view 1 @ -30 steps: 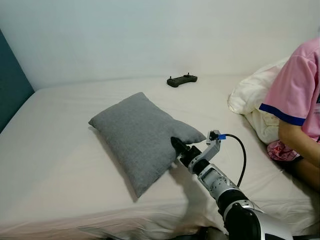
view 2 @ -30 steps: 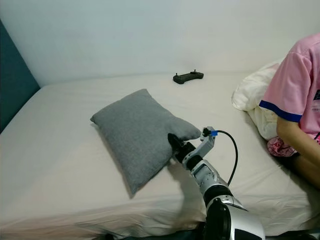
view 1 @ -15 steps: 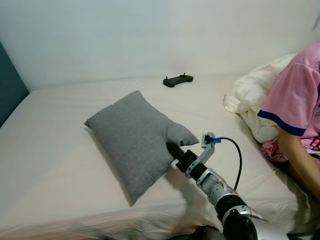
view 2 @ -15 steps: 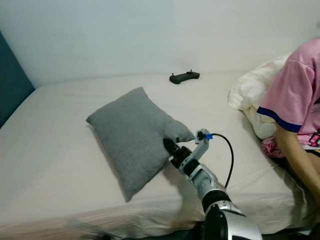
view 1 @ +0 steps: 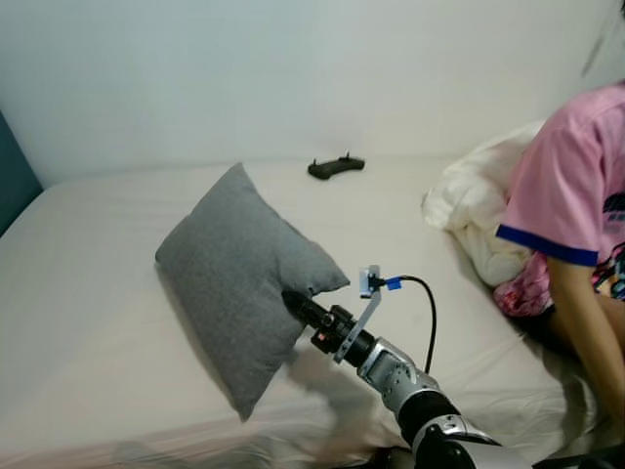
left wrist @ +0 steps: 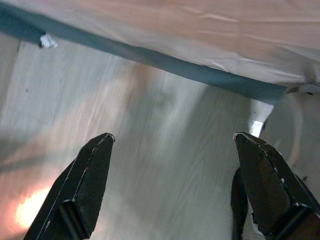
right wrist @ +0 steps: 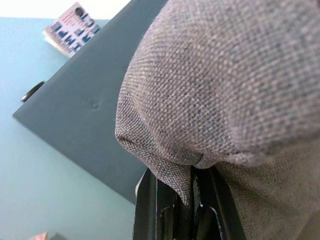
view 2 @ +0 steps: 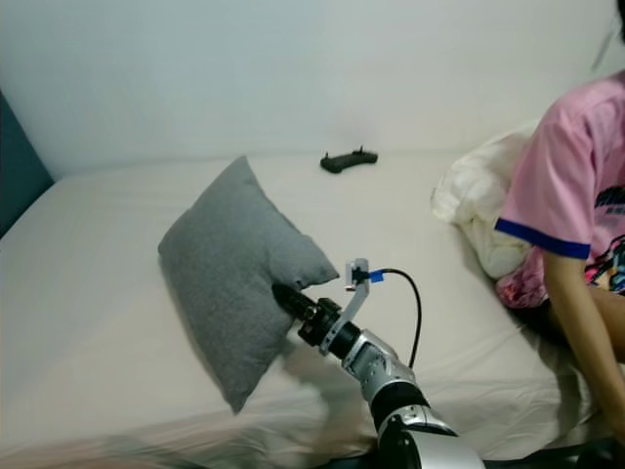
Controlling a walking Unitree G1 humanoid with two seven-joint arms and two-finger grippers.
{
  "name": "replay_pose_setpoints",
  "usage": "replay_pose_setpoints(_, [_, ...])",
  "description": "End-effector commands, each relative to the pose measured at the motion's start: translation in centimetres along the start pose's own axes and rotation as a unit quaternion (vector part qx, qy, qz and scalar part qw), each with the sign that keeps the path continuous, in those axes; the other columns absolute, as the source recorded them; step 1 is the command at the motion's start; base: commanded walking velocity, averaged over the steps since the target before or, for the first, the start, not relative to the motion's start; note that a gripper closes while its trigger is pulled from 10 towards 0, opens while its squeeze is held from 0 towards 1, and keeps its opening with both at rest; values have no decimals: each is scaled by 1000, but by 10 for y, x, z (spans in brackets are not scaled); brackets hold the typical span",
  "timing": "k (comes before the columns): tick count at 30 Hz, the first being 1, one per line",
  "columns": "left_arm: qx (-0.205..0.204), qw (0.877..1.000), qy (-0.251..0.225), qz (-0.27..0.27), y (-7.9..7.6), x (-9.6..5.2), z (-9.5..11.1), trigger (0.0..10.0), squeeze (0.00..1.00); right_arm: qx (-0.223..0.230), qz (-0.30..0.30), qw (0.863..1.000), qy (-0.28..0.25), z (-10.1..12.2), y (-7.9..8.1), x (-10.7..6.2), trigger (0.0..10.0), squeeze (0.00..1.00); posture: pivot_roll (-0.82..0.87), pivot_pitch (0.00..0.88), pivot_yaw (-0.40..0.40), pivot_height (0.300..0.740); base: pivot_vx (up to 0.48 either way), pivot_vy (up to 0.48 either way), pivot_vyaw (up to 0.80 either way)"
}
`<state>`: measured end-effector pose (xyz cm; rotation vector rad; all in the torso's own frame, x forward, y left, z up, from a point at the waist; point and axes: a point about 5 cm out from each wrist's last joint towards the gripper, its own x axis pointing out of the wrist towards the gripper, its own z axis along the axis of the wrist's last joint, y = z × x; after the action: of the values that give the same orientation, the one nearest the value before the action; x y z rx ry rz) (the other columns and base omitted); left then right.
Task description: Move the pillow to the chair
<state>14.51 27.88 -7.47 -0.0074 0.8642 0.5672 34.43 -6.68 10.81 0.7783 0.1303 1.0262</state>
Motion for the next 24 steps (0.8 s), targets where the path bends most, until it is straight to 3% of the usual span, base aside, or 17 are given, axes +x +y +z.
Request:
replay_pose_setpoints(1, [20,1000,17,1,2,-2,-10,10000,0,-8,32,999,3,3,6,6,0,0,104,39,-70,478,0,0,0])
replay_pose_setpoints(4, [23,1000,18,-1,0,-3,-11,10000,0,-8,35,999,3,4,7,7,0,0,104,35,-71,483,0,0,0])
replay_pose_setpoints(14, [47,996,71,-16,-8,-12,-41,10000,0,-19,32,999,8,5,10,14,0,0,114,4,-86,526,0,0,0])
replay_pose_setpoints(24, [51,995,79,-17,-11,-14,-45,10000,0,-8,13,1000,10,-3,6,9,0,0,111,2,-81,559,0,0,0])
